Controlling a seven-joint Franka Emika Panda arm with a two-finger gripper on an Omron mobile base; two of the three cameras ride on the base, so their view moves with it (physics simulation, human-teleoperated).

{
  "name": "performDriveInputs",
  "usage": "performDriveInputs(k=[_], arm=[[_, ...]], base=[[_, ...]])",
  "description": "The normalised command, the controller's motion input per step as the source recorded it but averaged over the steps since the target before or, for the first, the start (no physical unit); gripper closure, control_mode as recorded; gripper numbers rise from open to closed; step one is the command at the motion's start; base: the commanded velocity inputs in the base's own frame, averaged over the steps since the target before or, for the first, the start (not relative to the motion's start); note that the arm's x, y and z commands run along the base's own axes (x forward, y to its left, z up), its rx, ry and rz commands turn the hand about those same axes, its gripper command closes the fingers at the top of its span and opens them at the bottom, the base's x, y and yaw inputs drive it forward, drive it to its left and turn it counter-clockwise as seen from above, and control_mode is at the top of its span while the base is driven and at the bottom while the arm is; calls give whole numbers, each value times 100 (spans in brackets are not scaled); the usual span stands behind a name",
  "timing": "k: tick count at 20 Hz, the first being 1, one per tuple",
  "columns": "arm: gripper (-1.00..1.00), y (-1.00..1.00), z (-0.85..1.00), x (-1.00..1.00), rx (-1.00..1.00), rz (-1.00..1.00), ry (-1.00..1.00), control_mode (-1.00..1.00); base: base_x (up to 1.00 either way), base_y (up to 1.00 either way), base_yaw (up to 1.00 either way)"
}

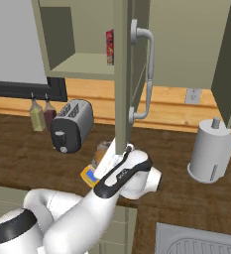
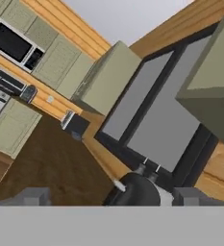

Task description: Pick the honey bottle and place it on the digital scale for weighing, and close the cabinet.

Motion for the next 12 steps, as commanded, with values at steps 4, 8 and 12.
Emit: performDriveInputs(k=[4, 8, 12], arm=[[-100, -5, 23, -84, 3, -6, -32, -100], [-100, -38, 33, -82, 4, -12, -27, -100], [-100, -68, 24, -50, 8, -13, -20, -100]], base=[[0, 0, 0], [0, 0, 0], [0, 0, 0]])
